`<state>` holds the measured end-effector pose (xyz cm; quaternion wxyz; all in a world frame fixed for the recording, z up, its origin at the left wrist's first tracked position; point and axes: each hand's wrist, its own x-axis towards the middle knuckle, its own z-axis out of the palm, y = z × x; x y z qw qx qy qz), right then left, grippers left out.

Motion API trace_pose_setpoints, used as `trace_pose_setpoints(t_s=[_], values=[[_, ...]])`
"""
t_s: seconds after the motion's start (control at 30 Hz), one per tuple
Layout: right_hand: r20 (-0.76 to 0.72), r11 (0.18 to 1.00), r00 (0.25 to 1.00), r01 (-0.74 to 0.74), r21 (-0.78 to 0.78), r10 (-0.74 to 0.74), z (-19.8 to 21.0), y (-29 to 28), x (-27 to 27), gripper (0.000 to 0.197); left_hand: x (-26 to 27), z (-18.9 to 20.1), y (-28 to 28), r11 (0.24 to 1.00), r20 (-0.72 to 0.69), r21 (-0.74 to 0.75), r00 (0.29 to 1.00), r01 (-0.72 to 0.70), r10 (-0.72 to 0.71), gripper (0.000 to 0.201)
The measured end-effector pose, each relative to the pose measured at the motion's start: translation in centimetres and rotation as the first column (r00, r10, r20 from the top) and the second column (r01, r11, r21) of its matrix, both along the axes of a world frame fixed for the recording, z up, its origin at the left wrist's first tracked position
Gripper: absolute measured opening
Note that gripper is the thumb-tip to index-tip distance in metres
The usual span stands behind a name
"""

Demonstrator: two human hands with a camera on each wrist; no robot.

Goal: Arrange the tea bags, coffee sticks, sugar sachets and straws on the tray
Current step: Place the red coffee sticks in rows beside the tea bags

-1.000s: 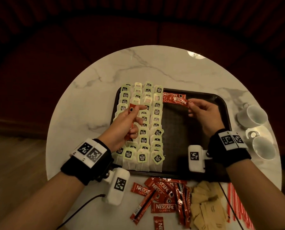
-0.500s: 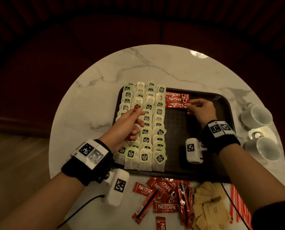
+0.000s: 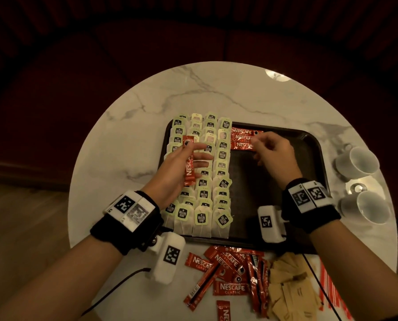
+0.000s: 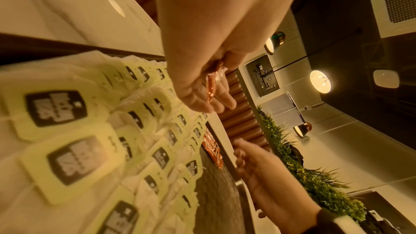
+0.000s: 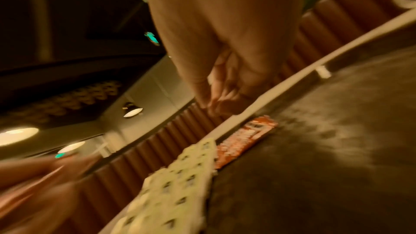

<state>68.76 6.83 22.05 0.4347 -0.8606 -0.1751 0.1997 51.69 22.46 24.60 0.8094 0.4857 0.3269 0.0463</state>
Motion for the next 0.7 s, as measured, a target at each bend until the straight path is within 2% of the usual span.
trace_pose_setpoints(t_s=[0.1, 0.23, 0.37, 0.53, 0.63, 0.7], values=[[-0.119, 0.965, 0.960, -0.244, 0.093, 0.254, 2.4, 0.9, -3.5, 0.013, 0.4, 0.4, -0.5, 0.993, 0.025, 0.111, 0.999, 0.038, -0.041, 0.037], [-0.299, 0.911, 0.871, -0.315, 0.268, 0.389, 3.6, 1.9, -6.7, 0.018, 0.8, 0.8, -1.2, 0.988, 0.090, 0.138, 0.993, 0.061, -0.074, 0.035], [-0.391, 0.902, 0.831, -0.272, 0.335, 0.396, 3.1, 2.1, -7.3, 0.017, 0.8, 1.1, -1.6, 0.988, 0.114, 0.145, 0.991, 0.056, -0.073, 0.034], [-0.409, 0.900, 0.854, -0.141, 0.413, 0.321, 2.9, 1.3, -6.3, 0.014, 0.2, 0.0, -1.1, 0.980, 0.075, 0.177, 0.992, 0.089, -0.104, 0.038], [-0.370, 0.905, 0.886, -0.112, 0.410, 0.277, 3.2, 0.4, -5.2, 0.022, -0.1, -0.3, -0.9, 0.985, 0.038, 0.173, 0.999, 0.011, -0.018, 0.023], [-0.346, 0.904, 0.904, -0.092, 0.417, 0.252, 3.3, 0.0, -4.6, 0.020, -0.2, -0.6, -0.7, 0.971, 0.033, 0.239, 0.999, -0.024, 0.016, 0.014]])
